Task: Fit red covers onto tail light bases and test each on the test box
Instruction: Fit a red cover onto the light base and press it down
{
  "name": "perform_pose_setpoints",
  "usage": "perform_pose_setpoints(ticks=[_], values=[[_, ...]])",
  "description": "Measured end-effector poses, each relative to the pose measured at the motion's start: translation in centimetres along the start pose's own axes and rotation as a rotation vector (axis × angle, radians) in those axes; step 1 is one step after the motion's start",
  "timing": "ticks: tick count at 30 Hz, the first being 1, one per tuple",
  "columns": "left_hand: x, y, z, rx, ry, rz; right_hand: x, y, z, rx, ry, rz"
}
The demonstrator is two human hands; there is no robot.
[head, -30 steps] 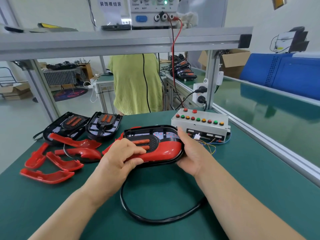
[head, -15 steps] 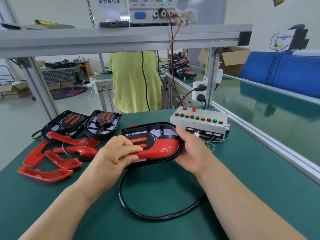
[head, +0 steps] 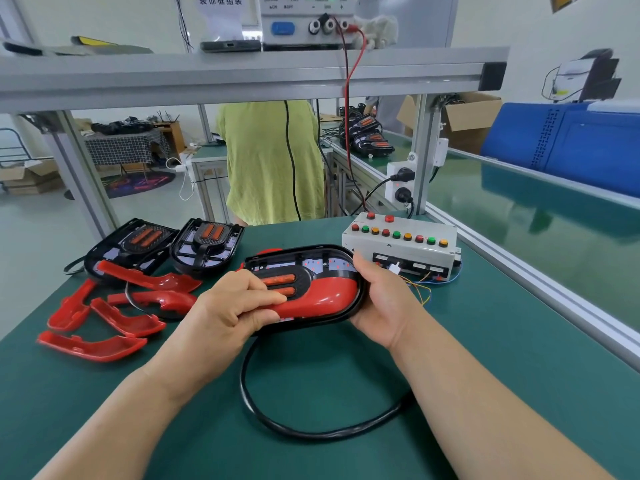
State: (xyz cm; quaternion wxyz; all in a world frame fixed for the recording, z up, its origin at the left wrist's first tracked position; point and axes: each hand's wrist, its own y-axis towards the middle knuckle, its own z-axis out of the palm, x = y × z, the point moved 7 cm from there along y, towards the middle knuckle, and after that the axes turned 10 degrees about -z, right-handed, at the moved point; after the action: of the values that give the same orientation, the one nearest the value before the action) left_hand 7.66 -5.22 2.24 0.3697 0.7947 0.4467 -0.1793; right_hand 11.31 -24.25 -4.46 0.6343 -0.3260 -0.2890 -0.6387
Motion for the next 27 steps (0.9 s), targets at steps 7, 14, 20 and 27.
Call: perform_pose_setpoints(ticks=[7, 14, 20, 27], values=[[-0.36, -0.17, 0.21, -0.027, 0.043, 0.046, -0.01, -0.04, 0.08, 0.004, 0.008, -0.009], [0.10, -0.09, 0.64, 0.002, -0.008, -0.009, -0.06, -0.19, 0.25, 0.023, 0.013, -0.009], [-0.29, -0.26, 0.43, 0.024, -0.015, -0.013, -0.10, -0.24, 0.20, 0.012, 0.003, -0.001], [-0.37, -0.24, 0.04, 0.024, -0.005, -0.031, -0.11, -0.12, -0.11, -0.032, -0.018, -0.019]])
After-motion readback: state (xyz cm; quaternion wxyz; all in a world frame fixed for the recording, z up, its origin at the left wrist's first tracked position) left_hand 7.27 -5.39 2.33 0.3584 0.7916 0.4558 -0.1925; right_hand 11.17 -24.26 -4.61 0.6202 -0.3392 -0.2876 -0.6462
